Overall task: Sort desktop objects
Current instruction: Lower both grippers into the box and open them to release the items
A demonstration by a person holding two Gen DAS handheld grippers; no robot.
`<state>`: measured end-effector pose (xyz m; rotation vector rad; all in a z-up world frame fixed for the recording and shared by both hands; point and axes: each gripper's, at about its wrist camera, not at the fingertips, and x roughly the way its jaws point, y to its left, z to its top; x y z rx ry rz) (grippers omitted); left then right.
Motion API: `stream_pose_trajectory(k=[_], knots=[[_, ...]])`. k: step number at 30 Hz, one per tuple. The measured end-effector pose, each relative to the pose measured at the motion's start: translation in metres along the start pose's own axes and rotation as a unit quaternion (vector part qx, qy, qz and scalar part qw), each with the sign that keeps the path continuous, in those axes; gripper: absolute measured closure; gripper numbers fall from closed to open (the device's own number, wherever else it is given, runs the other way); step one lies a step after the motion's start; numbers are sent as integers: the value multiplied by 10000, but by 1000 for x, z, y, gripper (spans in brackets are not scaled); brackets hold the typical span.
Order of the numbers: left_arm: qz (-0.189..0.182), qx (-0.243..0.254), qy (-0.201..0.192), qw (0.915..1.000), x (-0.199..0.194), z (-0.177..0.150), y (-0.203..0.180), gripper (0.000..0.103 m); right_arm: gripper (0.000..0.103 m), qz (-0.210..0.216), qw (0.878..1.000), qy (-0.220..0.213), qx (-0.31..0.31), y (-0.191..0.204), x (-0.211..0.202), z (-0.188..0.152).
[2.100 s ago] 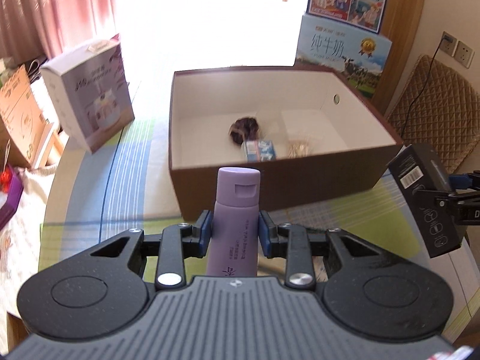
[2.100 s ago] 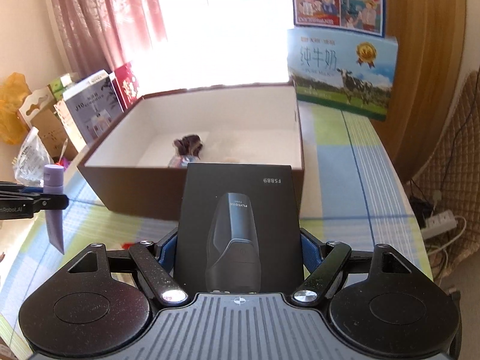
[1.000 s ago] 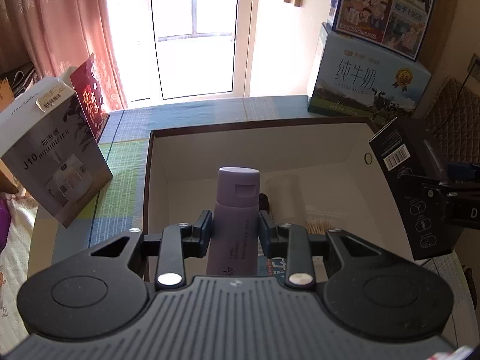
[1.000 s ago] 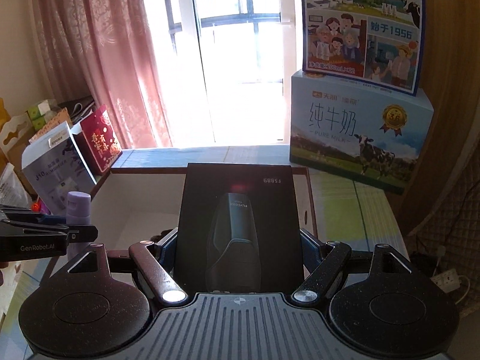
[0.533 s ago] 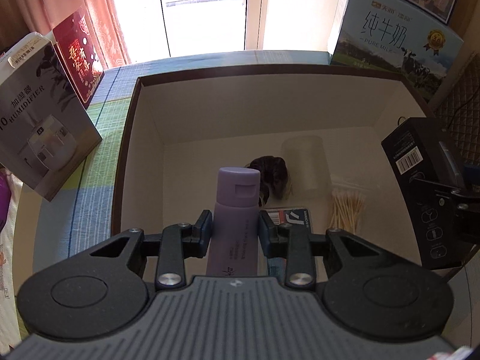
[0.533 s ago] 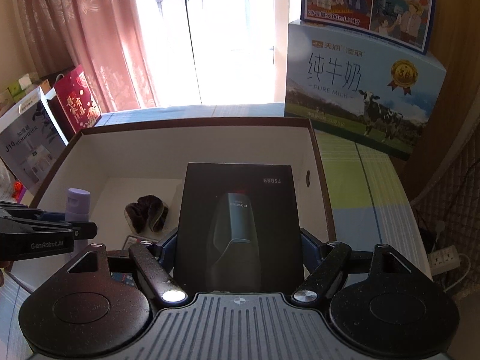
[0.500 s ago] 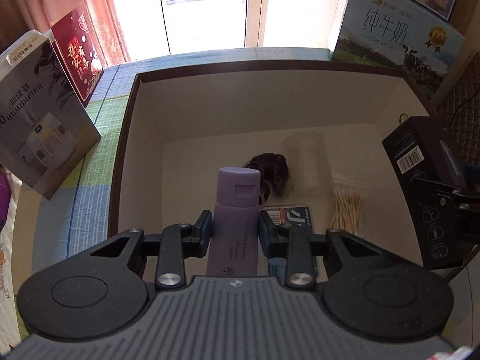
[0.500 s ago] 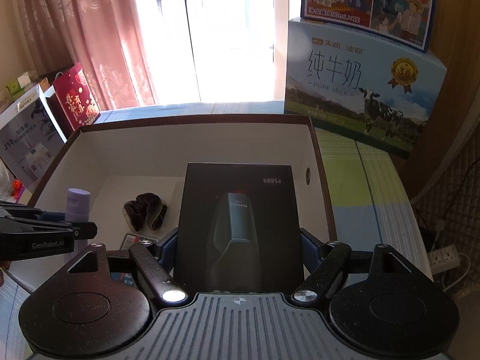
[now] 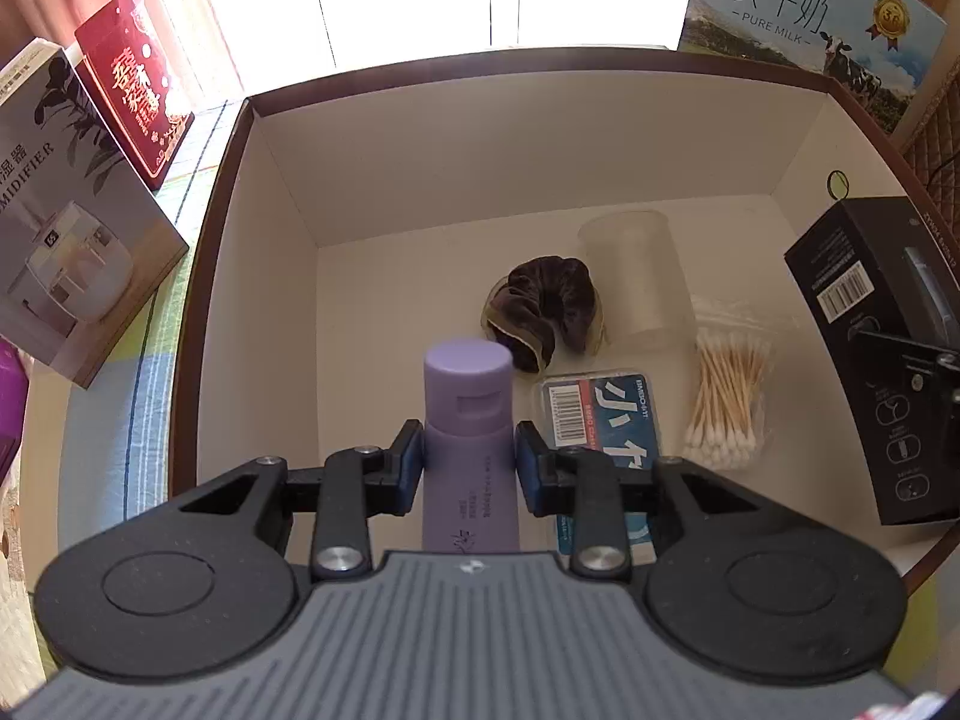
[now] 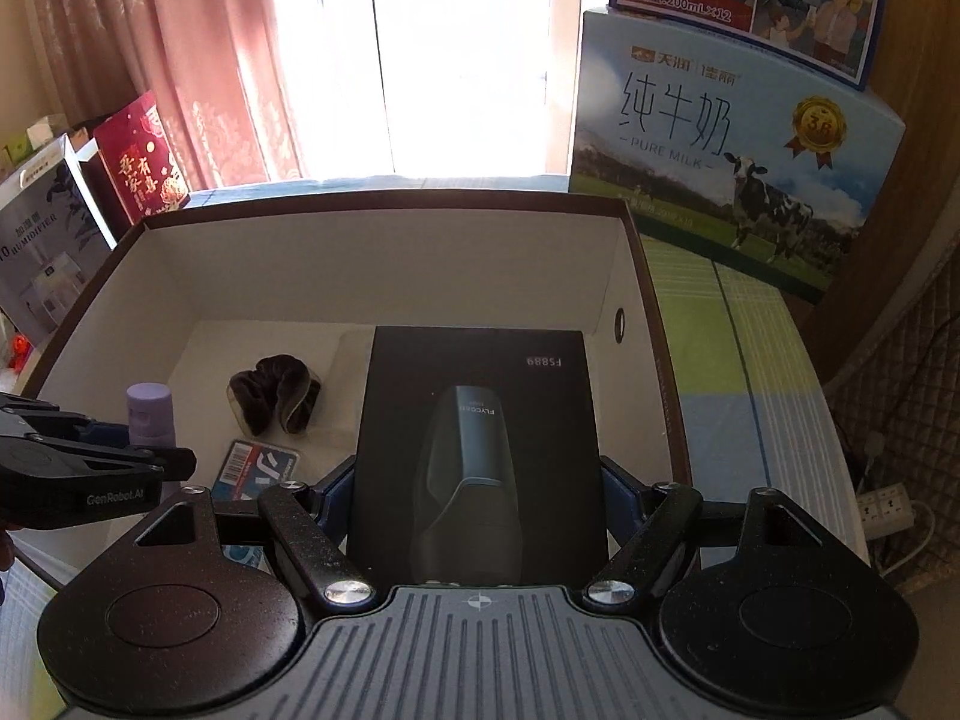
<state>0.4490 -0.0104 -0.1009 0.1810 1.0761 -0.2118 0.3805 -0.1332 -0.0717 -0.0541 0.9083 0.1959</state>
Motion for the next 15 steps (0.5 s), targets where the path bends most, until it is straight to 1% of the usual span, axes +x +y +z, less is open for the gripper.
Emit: stream_pose_trajectory(k=[4,6,10,12,15], knots=[[-35,34,-53,10000,-3,2,-1,74,27,-13,10000,28,4,0,3,-1],[-15,52,-87,9999,-5,2,-1,64,27,-15,10000,37,-2,-1,3,0],[-1,50,-111,9999,-6,2,0,62,27,-7,10000,55,-32,0,5,0],[7,44,-119,9999,-7,3,0,57,27,-11,10000,70,-36,0,6,-1],[21,46,-150,9999,-10,2,0,54,27,-29,10000,79,-23,-1,7,-1]])
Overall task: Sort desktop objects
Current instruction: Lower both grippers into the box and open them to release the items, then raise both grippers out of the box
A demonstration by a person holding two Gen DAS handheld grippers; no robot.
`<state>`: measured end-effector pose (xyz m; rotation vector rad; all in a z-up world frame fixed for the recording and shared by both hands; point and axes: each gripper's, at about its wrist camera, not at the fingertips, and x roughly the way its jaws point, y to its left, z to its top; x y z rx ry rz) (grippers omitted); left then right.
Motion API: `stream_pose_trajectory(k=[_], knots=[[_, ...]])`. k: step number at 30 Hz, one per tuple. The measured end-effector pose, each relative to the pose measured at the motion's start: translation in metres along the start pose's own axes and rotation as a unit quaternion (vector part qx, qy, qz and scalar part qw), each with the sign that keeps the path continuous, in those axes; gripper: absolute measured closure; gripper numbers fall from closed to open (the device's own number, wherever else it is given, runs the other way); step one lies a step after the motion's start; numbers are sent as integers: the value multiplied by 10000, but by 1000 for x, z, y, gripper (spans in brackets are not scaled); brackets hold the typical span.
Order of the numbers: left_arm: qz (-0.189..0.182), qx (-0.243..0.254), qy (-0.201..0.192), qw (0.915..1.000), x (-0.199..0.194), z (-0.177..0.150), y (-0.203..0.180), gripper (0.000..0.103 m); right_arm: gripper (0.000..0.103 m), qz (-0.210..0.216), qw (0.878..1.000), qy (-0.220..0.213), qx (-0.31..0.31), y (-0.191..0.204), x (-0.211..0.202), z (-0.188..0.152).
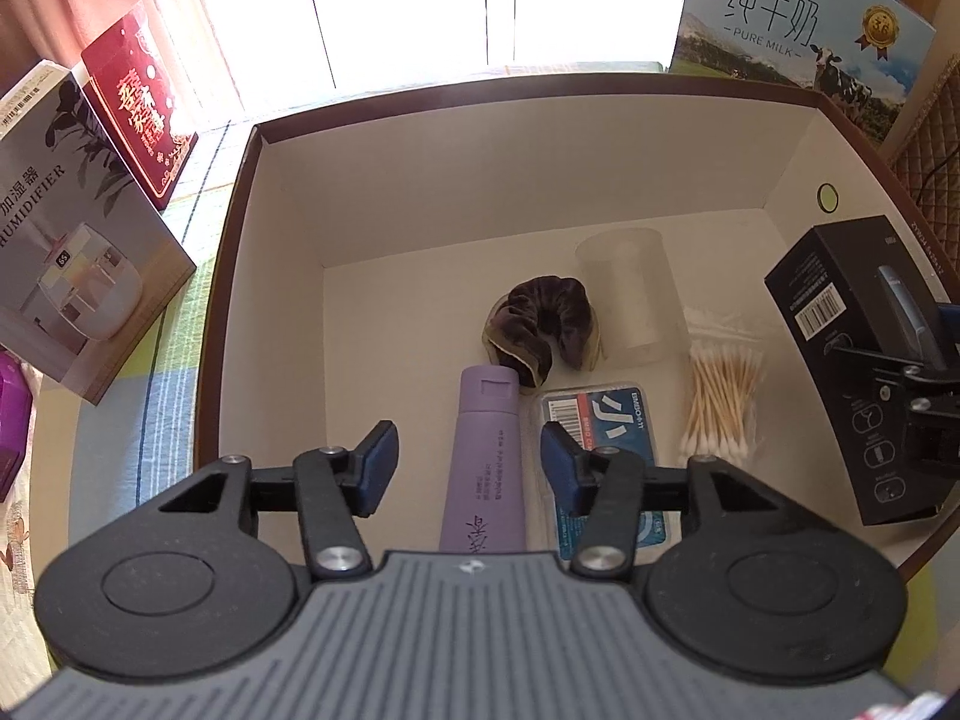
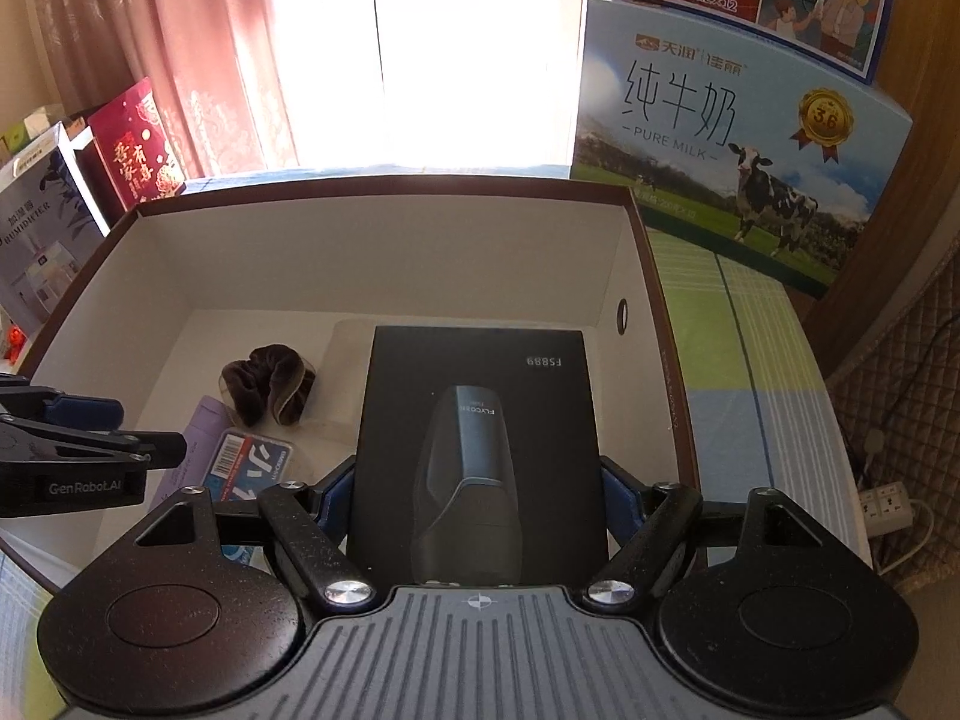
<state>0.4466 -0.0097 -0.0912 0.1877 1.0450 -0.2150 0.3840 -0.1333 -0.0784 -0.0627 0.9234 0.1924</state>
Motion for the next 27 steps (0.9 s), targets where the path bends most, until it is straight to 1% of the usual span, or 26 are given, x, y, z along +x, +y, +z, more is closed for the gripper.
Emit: stream_pose_trajectory(k=[4,5,7,9,11,13,15,20,23,25,27], knots=[[-36,27,-56,10000,-5,0,0,46,27,66,9999,-132,34,-2,-2,1],[-37,33,-75,10000,-6,1,0,42,26,94,9998,-176,52,-3,-5,2],[-50,46,-130,9999,-10,1,0,41,26,179,9995,-261,91,-5,-9,5],[-71,60,-172,9998,-14,2,0,33,26,241,9992,-316,86,-5,-15,7],[-59,83,-233,9997,-18,2,-1,30,23,284,9989,-362,70,-6,-19,7],[-77,102,-284,9995,-23,2,-1,28,19,307,9986,-415,83,-7,-24,6],[-99,88,-325,9994,-28,1,-1,20,16,356,9984,-435,107,-9,-28,4],[-53,142,-475,9988,-42,-3,-1,13,8,408,9978,-506,150,-13,-38,-2],[36,166,-554,9983,-51,-7,-2,12,2,444,9974,-531,183,-13,-45,-8],[42,148,-600,9981,-58,-10,-1,10,2,477,9973,-539,167,-12,-50,-11],[55,127,-641,9978,-64,-13,-2,7,2,491,9971,-558,132,-11,-56,-15]])
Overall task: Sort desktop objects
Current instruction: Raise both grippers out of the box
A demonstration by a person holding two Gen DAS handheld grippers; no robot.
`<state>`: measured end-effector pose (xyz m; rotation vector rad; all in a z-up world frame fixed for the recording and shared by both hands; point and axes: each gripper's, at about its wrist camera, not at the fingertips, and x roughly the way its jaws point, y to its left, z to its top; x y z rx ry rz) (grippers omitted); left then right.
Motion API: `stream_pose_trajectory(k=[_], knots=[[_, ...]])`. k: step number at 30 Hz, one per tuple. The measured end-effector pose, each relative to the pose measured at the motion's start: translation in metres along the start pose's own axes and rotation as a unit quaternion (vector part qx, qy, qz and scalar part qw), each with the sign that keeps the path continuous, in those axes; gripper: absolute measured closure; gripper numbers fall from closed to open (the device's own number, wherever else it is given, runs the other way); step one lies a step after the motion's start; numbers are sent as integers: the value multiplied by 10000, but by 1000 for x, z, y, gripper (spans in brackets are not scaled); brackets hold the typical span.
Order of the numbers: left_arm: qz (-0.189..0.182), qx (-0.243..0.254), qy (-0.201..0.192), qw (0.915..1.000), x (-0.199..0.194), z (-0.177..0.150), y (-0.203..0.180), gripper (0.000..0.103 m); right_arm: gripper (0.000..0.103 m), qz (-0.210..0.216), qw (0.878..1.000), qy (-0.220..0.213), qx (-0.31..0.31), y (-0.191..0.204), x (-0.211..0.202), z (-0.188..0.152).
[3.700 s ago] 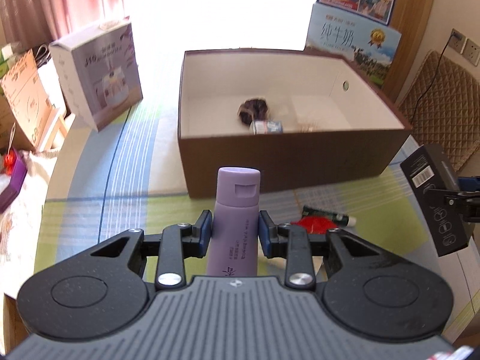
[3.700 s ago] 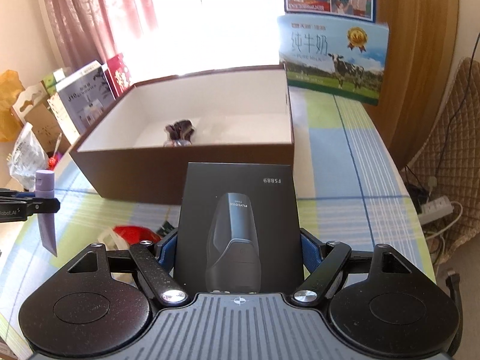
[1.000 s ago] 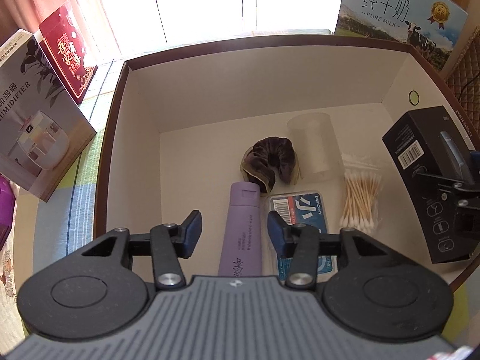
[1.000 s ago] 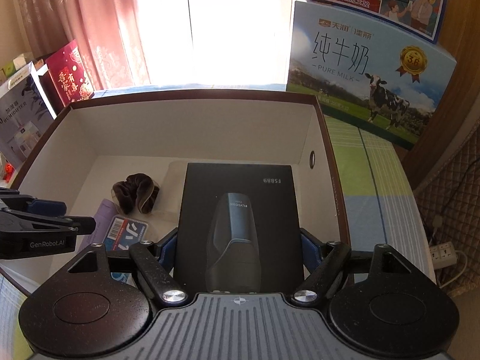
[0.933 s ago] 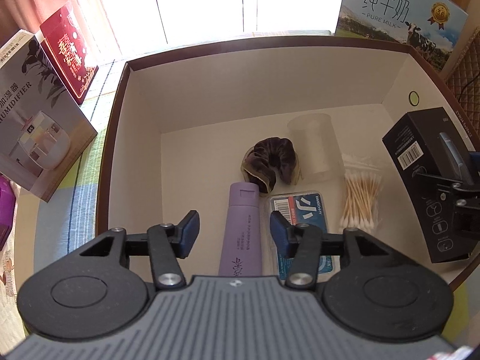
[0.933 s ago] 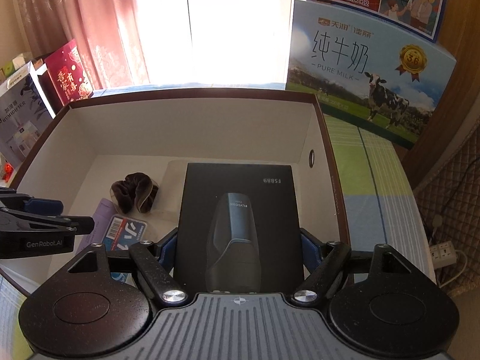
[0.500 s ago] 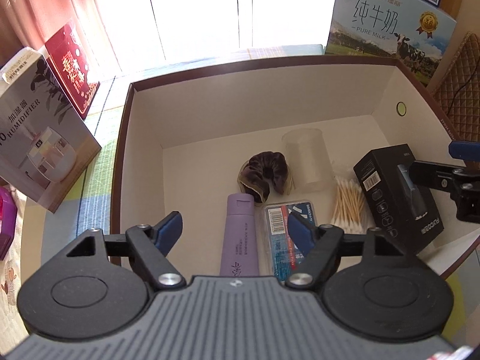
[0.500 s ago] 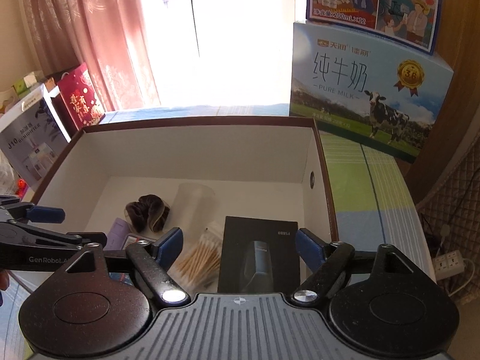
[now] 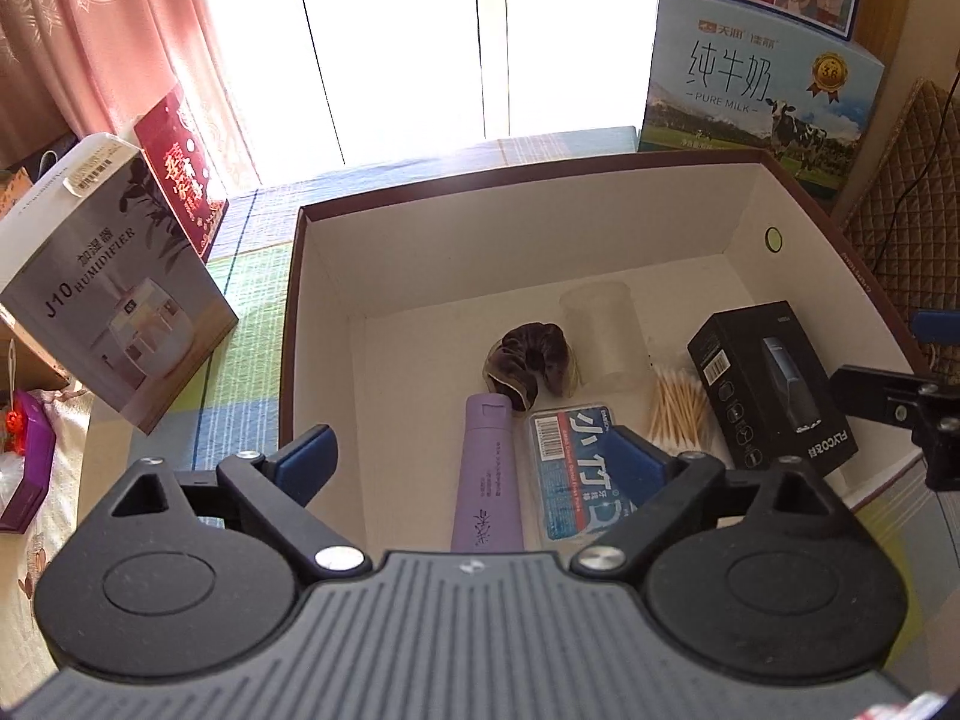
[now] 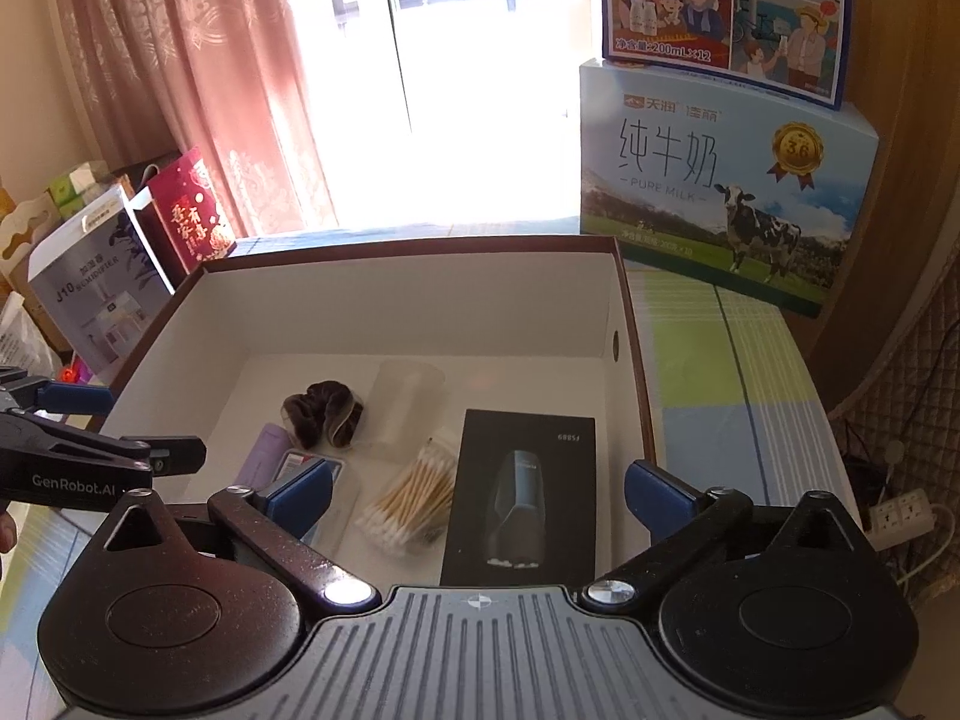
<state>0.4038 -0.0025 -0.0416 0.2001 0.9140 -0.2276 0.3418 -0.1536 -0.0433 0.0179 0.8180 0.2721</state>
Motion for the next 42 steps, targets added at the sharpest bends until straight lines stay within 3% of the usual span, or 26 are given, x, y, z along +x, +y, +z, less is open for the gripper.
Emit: stream_pose_trajectory(k=[26,42], knots=[[51,-188,-563,9982,-92,-30,-7,5,2,344,9986,-399,30,19,-72,-23],[45,-264,-636,9976,-135,-70,-14,4,2,516,9972,-542,26,31,-117,-55]])
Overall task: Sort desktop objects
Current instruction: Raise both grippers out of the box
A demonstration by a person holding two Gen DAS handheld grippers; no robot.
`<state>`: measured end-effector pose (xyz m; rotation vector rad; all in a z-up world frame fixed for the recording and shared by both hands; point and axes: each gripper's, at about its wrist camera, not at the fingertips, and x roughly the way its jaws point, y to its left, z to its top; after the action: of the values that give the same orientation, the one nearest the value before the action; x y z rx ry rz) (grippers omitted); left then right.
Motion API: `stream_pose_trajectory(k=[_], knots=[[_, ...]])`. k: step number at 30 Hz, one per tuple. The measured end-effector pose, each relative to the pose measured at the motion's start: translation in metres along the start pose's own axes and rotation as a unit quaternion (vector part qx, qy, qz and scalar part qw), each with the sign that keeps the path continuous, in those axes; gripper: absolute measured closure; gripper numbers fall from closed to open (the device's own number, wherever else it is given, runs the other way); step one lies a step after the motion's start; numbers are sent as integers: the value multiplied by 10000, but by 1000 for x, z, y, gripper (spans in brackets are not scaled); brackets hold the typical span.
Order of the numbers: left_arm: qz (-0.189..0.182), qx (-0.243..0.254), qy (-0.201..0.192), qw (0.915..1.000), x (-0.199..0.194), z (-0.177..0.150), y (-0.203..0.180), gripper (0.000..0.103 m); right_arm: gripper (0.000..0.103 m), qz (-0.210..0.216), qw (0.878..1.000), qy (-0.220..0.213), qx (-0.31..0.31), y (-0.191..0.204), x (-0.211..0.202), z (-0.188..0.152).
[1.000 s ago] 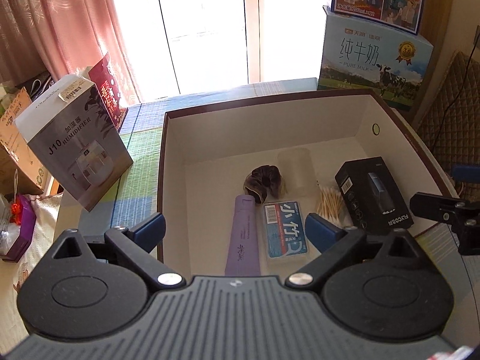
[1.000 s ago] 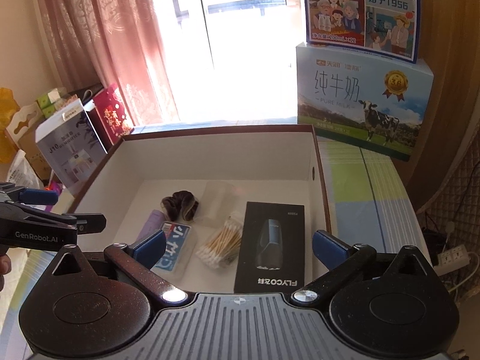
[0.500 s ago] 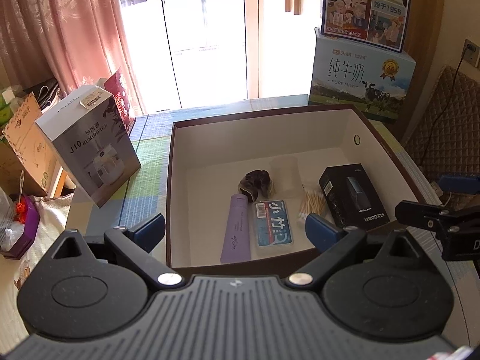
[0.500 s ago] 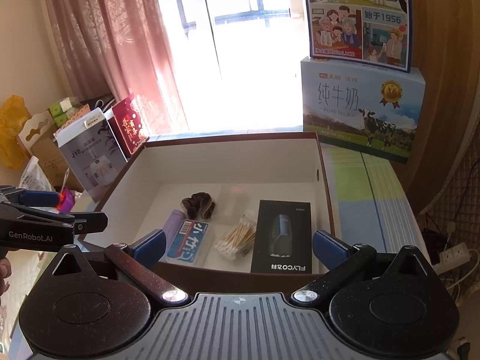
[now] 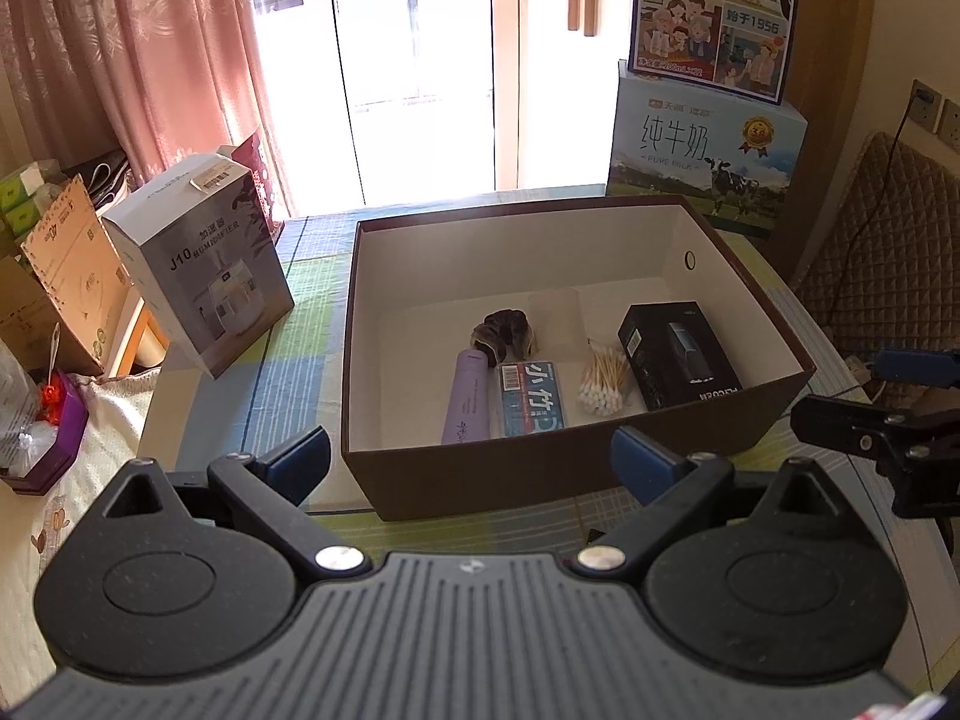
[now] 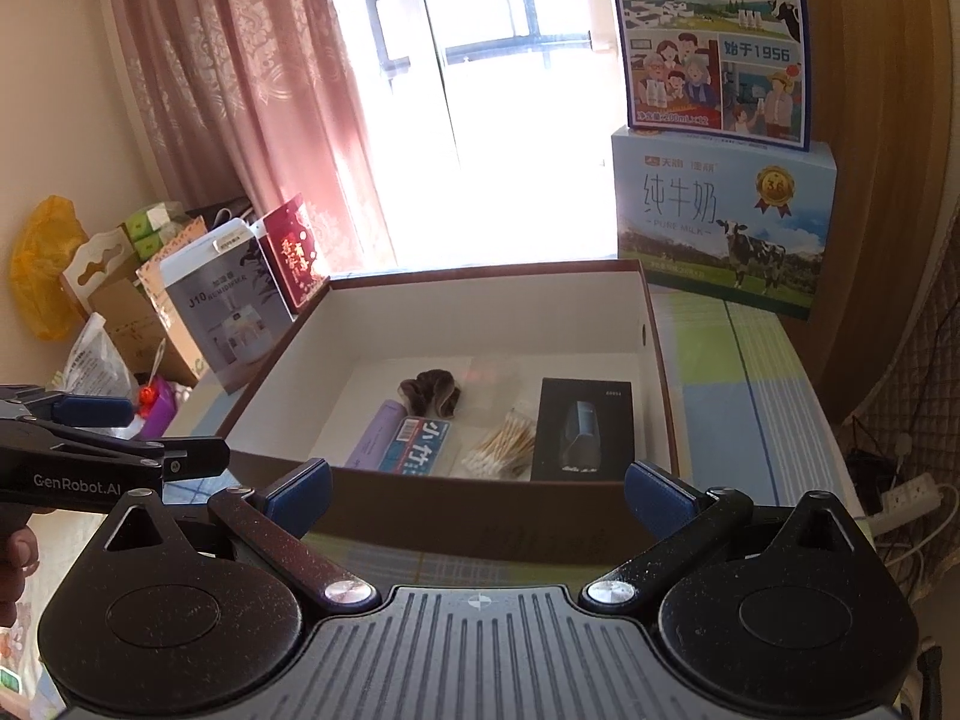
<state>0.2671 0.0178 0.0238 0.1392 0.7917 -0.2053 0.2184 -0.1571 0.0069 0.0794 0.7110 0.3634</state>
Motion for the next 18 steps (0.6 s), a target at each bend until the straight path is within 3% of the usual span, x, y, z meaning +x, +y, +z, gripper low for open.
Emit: stream_pose_trajectory(k=[18], knots=[[75,-33,66,9999,-35,-43,-14,4,2,141,9996,230,-113,7,-25,-48]])
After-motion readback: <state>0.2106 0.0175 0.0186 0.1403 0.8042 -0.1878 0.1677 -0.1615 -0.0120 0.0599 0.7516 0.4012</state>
